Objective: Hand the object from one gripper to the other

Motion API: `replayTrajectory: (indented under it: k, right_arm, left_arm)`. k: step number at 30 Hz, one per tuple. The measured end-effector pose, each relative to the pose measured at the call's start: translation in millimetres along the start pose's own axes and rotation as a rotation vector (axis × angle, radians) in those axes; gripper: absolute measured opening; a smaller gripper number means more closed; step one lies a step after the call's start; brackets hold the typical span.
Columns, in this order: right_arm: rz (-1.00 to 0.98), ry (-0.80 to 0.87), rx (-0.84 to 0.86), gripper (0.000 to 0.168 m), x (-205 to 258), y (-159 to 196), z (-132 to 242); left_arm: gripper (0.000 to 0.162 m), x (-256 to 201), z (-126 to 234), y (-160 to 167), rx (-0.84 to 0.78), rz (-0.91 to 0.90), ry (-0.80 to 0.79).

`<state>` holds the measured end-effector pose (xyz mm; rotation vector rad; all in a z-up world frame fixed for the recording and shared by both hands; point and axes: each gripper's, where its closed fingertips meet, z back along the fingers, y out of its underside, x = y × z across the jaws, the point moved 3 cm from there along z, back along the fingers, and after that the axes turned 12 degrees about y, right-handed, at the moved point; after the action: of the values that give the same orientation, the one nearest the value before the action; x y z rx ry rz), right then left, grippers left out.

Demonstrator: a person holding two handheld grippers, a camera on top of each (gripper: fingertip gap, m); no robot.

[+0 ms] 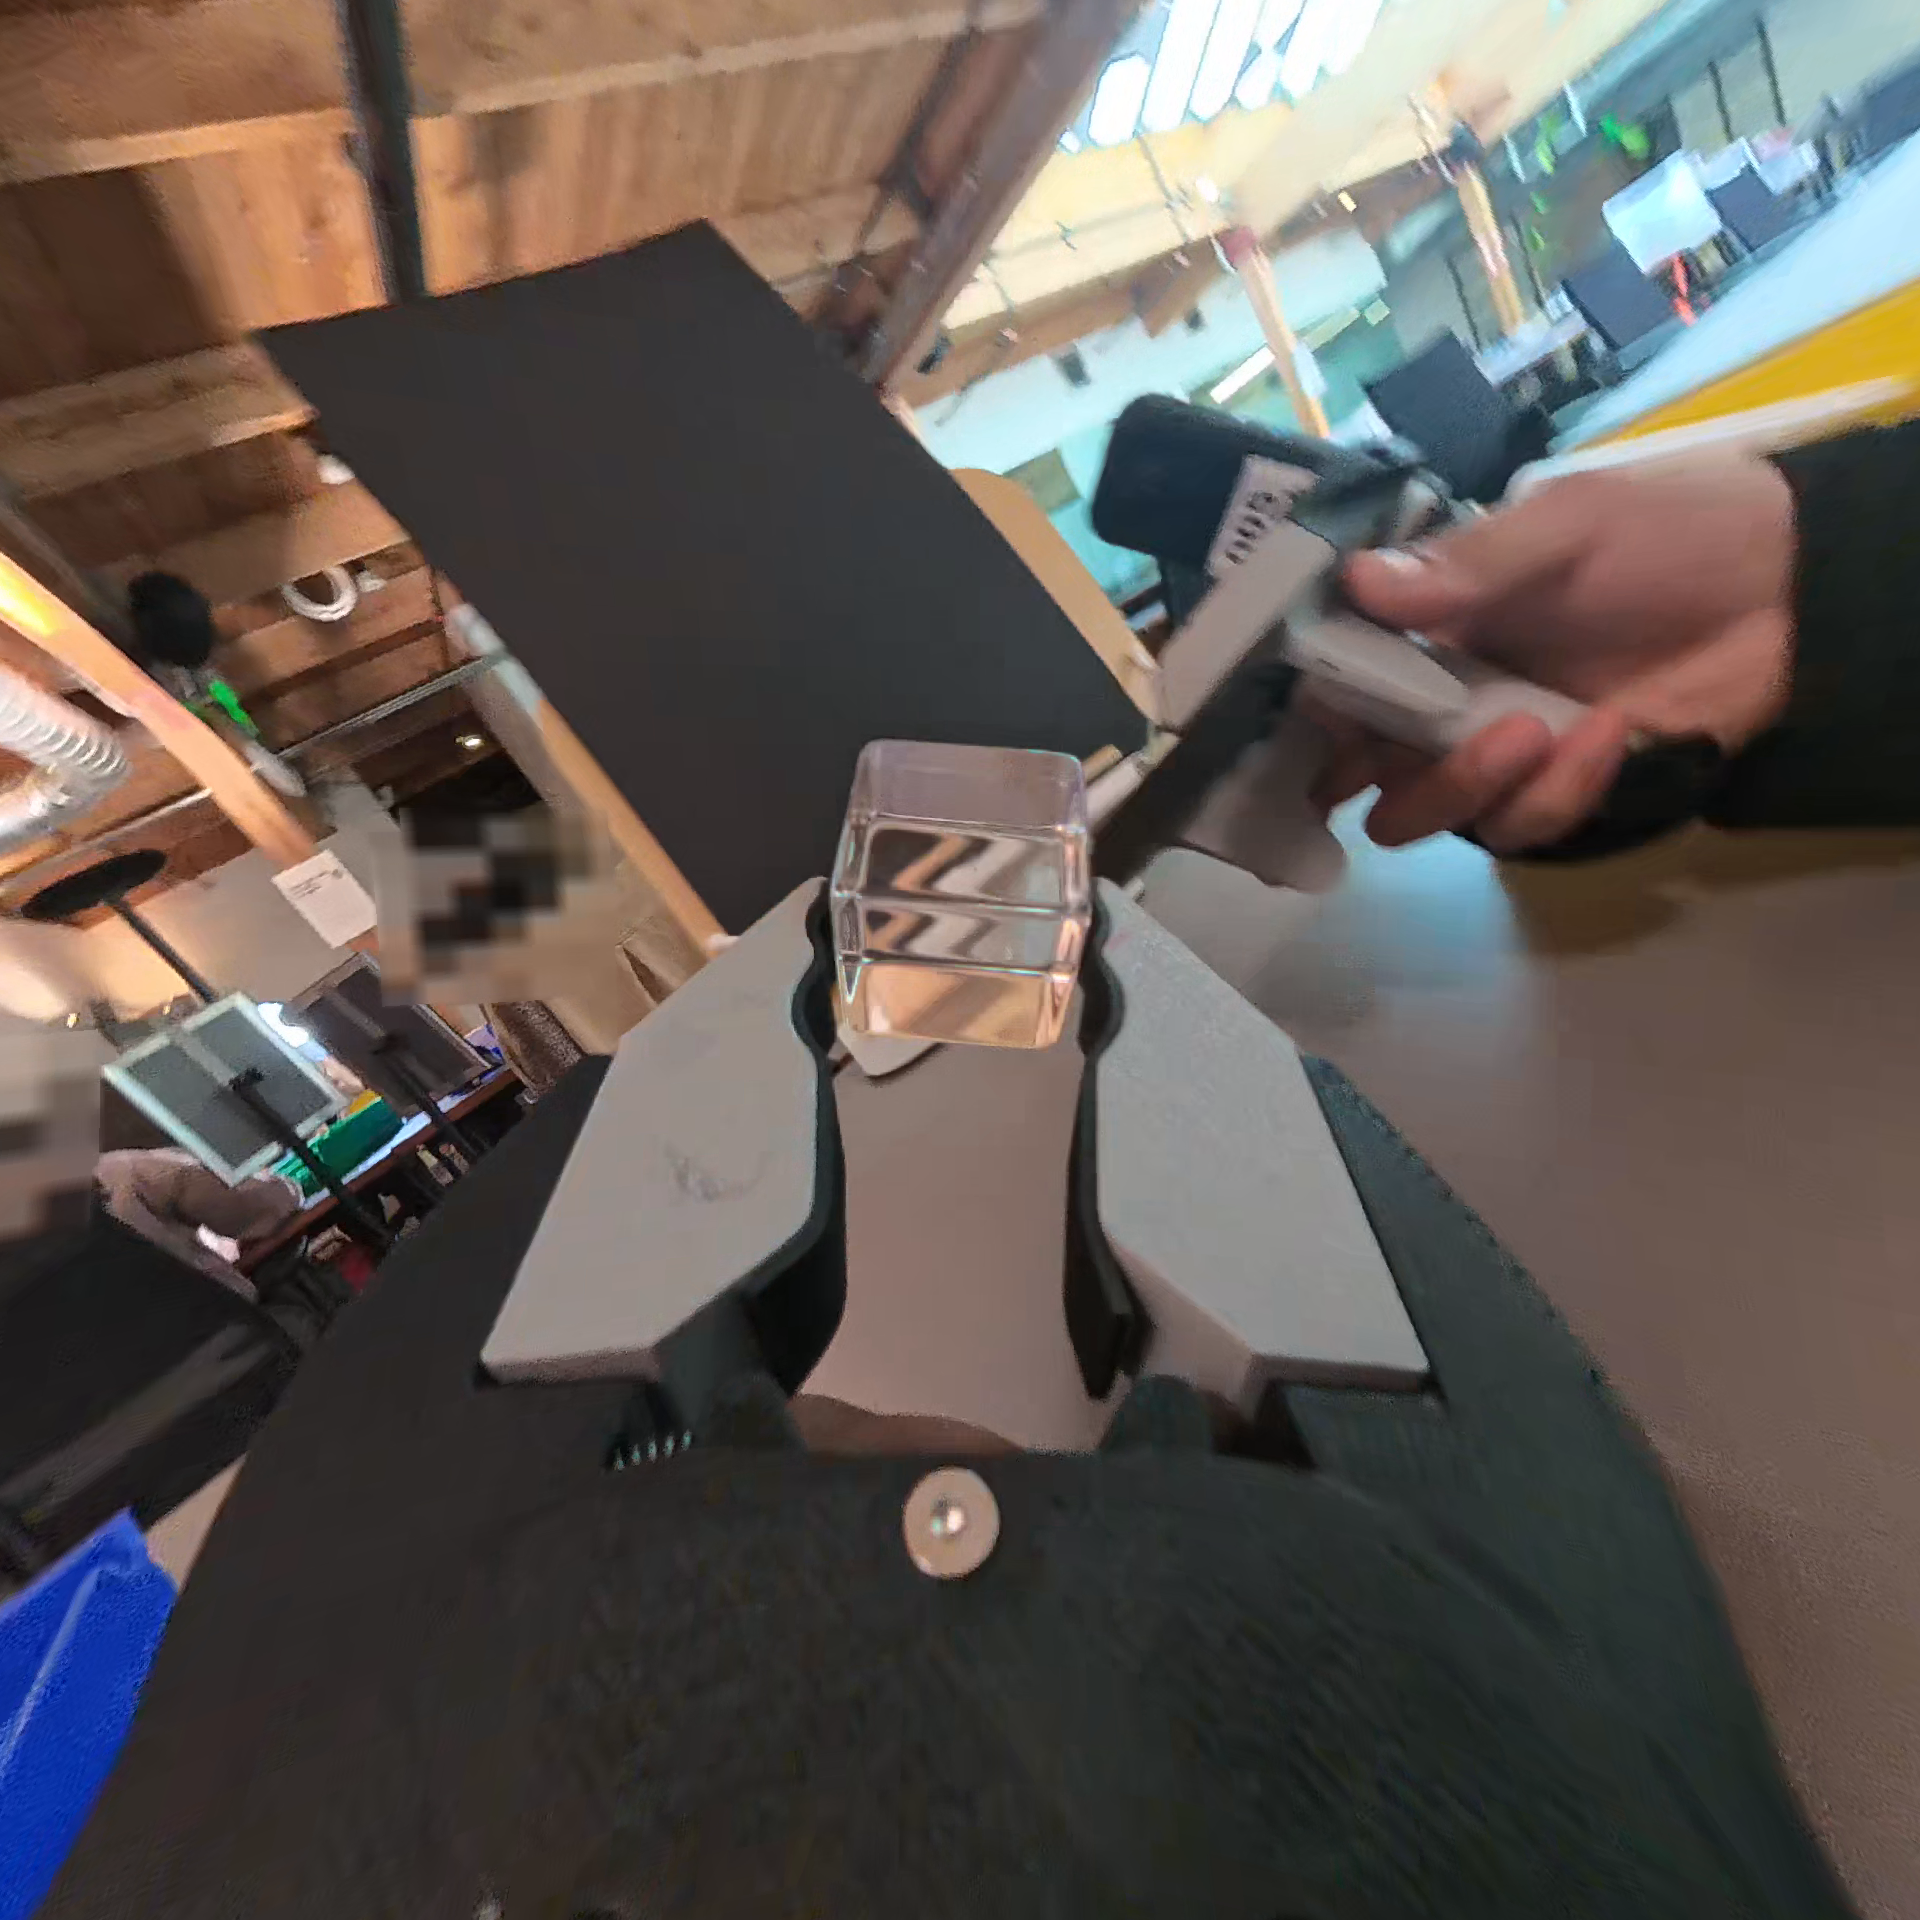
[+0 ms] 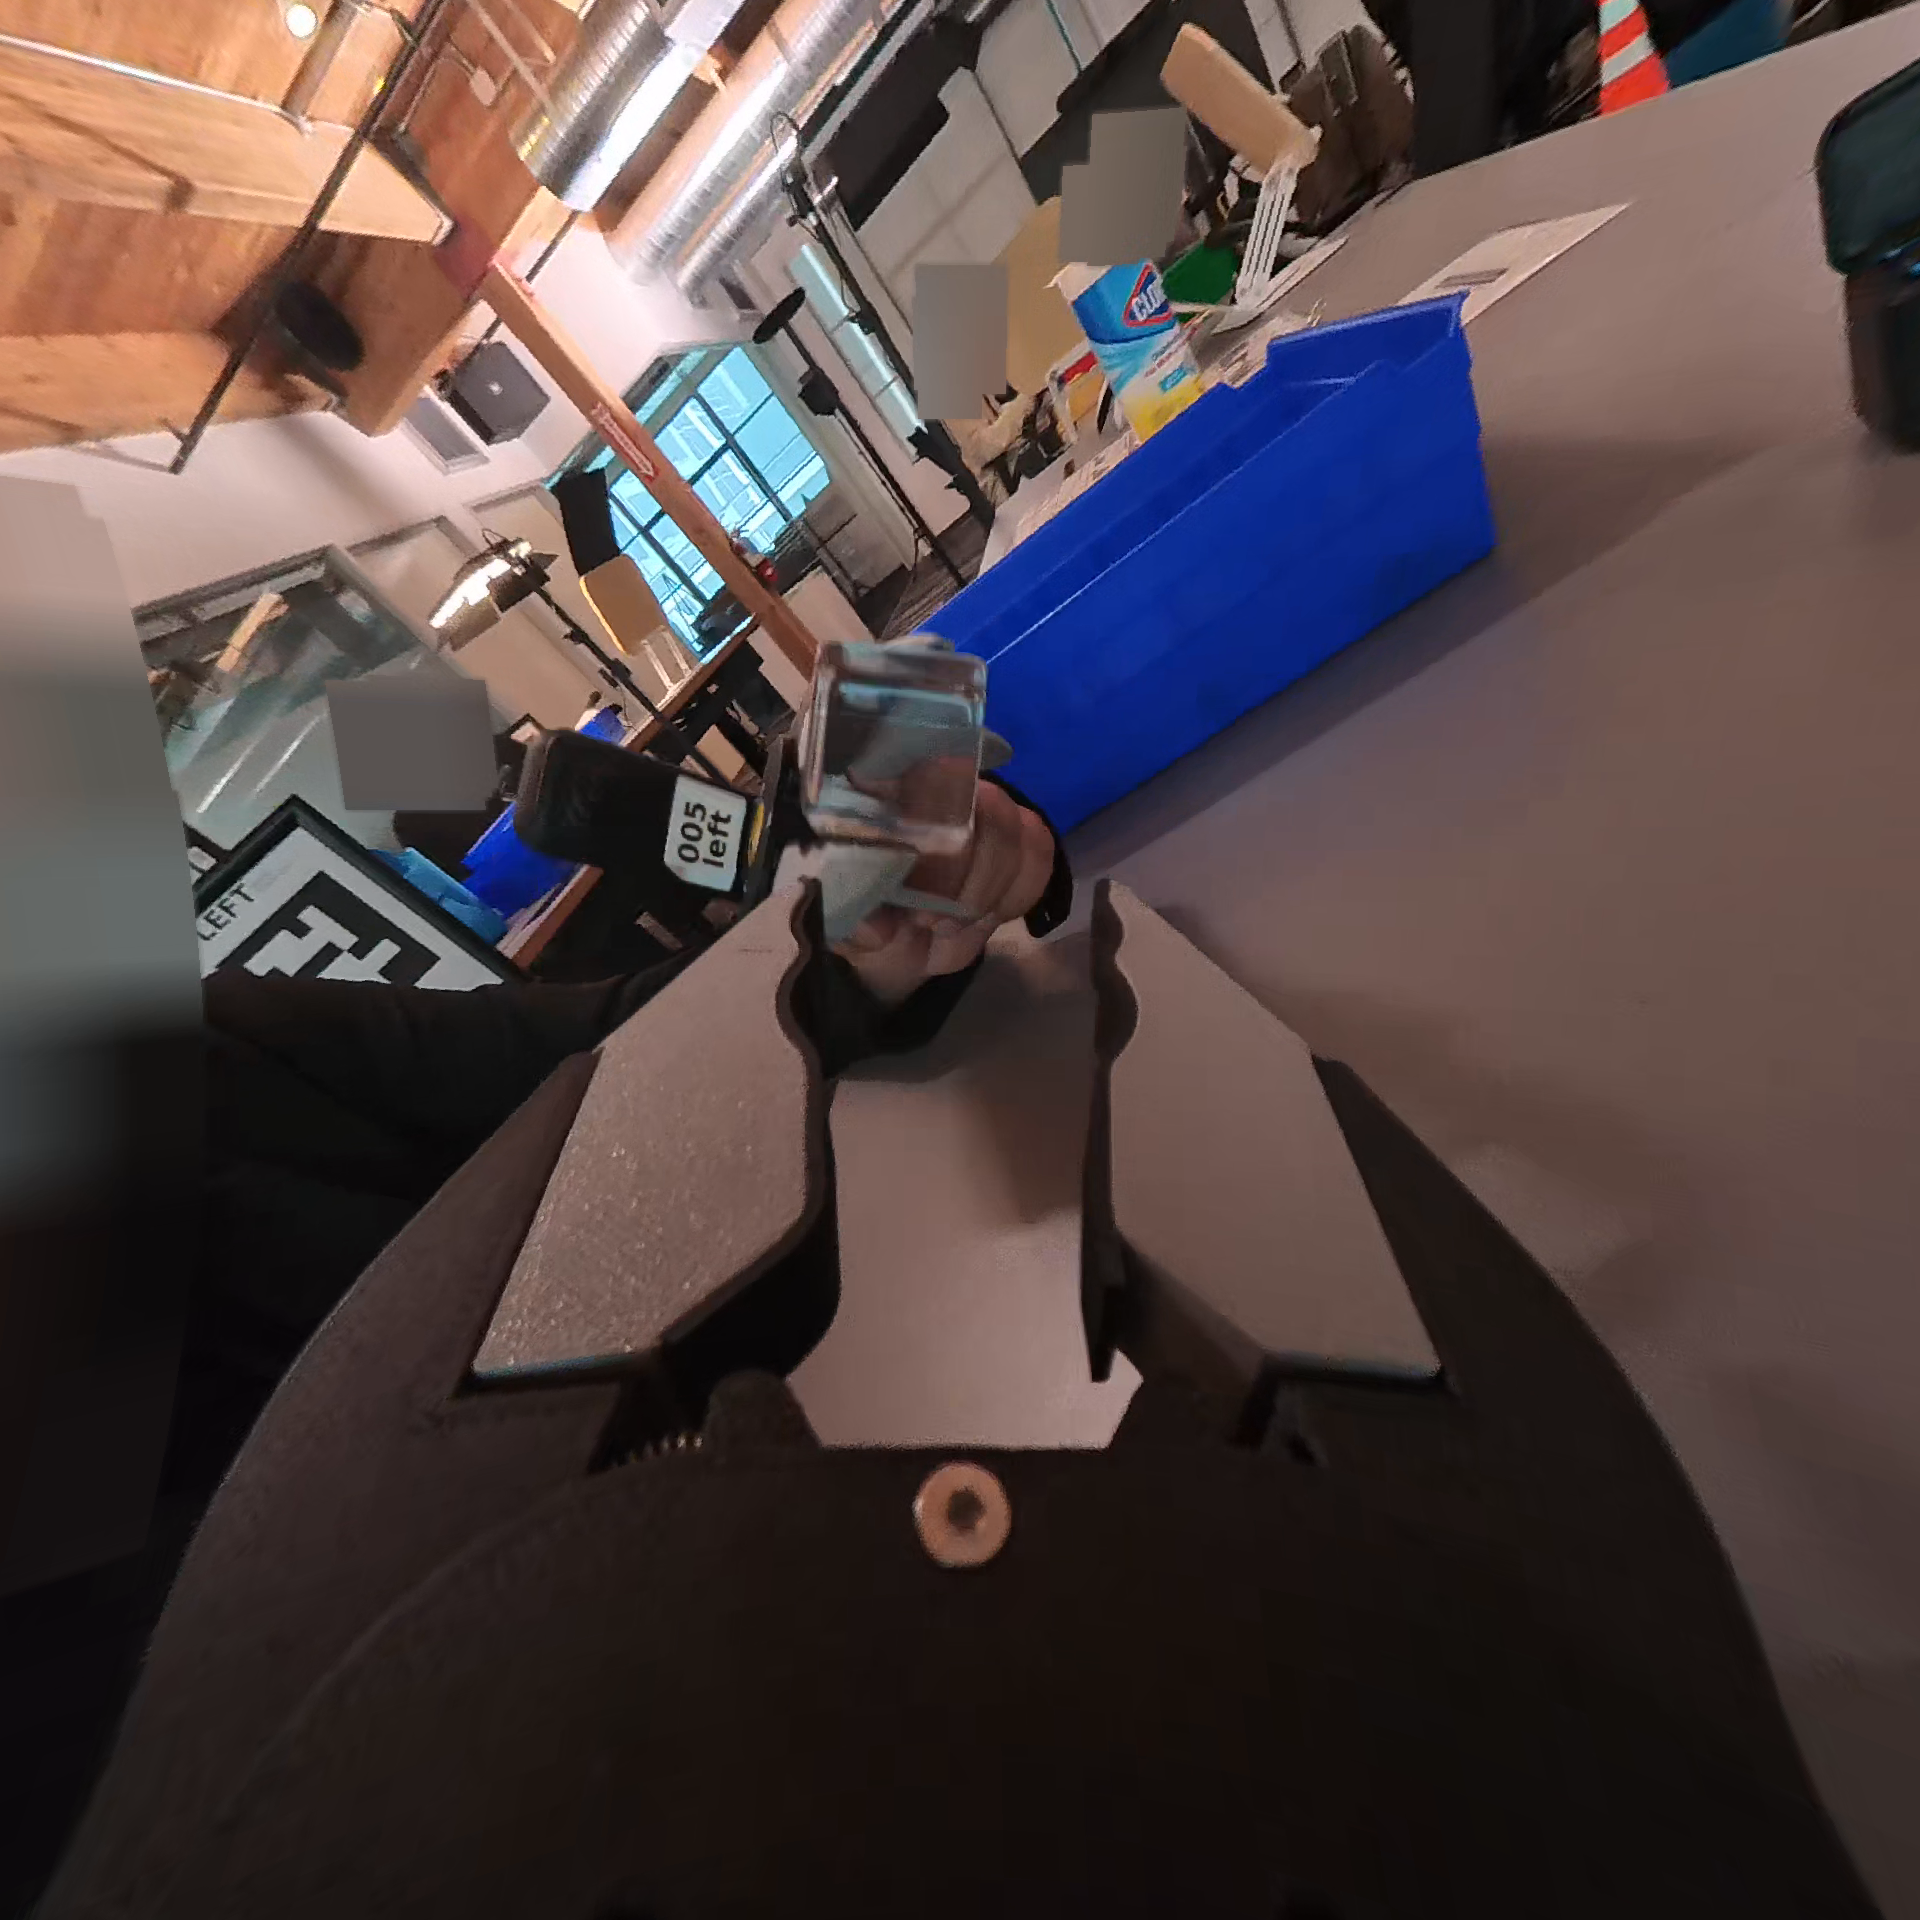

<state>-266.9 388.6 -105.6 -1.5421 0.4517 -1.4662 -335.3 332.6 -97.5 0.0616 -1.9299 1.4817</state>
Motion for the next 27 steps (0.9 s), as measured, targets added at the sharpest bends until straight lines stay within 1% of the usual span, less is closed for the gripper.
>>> replayTrajectory:
  k: [2, 4, 9, 12, 15, 18, 20, 23, 25, 26, 27]
  right_arm:
    - [0.007, -0.002, -0.023, 0.054, 1.9, -1.7, -3.2]
    - [0.013, -0.005, -0.035, 0.061, 4.9, -2.1, -8.9]
    - [0.036, 0.011, -0.083, 0.064, 11.5, -5.0, -18.6]
    - [0.033, 0.012, -0.094, 0.063, 12.9, -5.3, -21.0]
    - [0.046, 0.027, -0.081, 0.066, 12.0, -3.9, -23.2]
    - [0.162, 0.146, -0.065, 0.071, 8.7, -3.5, -22.4]
    - [0.227, 0.249, -0.036, 0.077, 5.5, 0.7, -29.0]
    - [0.327, 0.397, -0.013, 0.072, -0.9, 6.6, -42.1]
    - [0.407, 0.511, -0.006, 0.068, -6.2, 9.4, -50.1]
    - [0.435, 0.564, 0.025, 0.067, -11.7, 14.0, -54.1]
    - [0.457, 0.598, 0.066, 0.059, -16.4, 20.1, -58.9]
  left_arm:
    - [0.044, 15.5, 6.2, -0.8, -0.027, 0.05, -0.073]
    - [0.044, 24.7, 10.1, 0.8, -0.028, 0.061, -0.128]
    - [0.044, 25.1, 8.5, 2.9, 0.0, 0.017, -0.172]
    - [0.044, 19.6, 5.7, 4.0, 0.012, 0.019, -0.132]
    - [0.044, 11.7, -1.0, 13.0, 0.095, -0.026, -0.099]
    - [0.044, 8.0, -6.1, 26.7, 0.221, -0.127, -0.119]
    - [0.044, 4.2, -9.4, 33.3, 0.285, -0.162, -0.12]
    - [0.044, -4.6, -15.7, 42.4, 0.368, -0.214, -0.095]
    - [0.045, -10.7, -18.6, 43.9, 0.388, -0.243, -0.078]
    - [0.045, -14.1, -19.8, 43.6, 0.388, -0.249, -0.065]
    - [0.045, -17.1, -21.0, 43.3, 0.389, -0.258, -0.056]
